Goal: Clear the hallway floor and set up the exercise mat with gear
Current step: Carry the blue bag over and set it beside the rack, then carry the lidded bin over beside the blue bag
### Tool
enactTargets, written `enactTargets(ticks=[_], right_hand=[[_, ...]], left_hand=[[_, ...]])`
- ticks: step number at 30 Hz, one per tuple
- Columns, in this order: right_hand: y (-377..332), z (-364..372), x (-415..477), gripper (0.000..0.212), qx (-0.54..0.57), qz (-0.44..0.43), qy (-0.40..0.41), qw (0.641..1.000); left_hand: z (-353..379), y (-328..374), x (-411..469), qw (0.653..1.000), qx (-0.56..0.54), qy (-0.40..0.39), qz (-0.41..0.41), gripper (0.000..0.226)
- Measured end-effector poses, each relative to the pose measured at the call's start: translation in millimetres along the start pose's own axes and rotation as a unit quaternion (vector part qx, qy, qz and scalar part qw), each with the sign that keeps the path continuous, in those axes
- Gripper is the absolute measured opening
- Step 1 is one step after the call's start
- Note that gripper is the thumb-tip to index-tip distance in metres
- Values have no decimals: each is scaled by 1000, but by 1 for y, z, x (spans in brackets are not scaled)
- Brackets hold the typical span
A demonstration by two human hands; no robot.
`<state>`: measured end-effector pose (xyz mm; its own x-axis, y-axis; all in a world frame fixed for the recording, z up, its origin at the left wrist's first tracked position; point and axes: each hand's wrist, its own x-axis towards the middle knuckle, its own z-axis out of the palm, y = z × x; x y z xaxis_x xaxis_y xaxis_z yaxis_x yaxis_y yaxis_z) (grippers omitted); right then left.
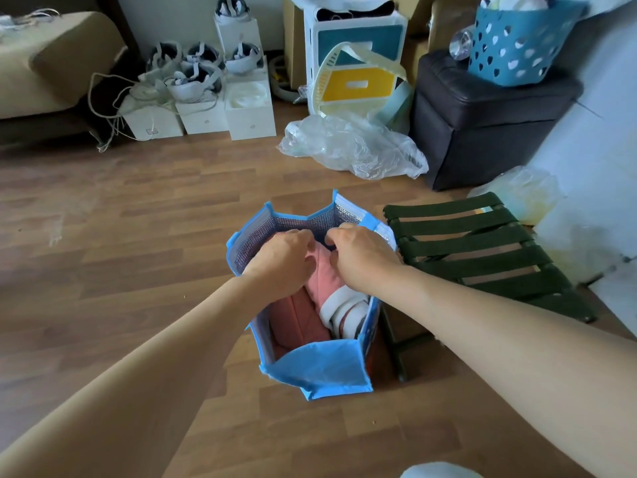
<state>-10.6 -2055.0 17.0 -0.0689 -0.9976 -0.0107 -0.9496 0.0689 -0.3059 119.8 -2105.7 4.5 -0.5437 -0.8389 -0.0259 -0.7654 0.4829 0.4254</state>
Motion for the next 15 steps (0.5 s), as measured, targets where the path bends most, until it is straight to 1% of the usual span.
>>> enactTargets(ticks=[1,4,8,10,13,15], right_hand=[[-2,-20,-1,22,10,8,7,1000],[-8,-74,-10,13,30,35,20,999],[-13,-153,-29,19,26,94,-5,995],[-16,-193,-40,15,20,111,-10,994],[-23,-258,-58,13,22,137,3,990],[-30,-303,-73,19,25,148,19,989]], left_hand=[[-15,12,2,1000,-5,12,2,16],[-55,48,2,999,-21,21,26,16],[-120,103,-3,999,-26,1,36,20],[-154,130,-6,999,-42,-11,32,18],[-209,174,-12,997,-54,-31,40,19],[-245,203,-21,996,-65,-34,54,18]])
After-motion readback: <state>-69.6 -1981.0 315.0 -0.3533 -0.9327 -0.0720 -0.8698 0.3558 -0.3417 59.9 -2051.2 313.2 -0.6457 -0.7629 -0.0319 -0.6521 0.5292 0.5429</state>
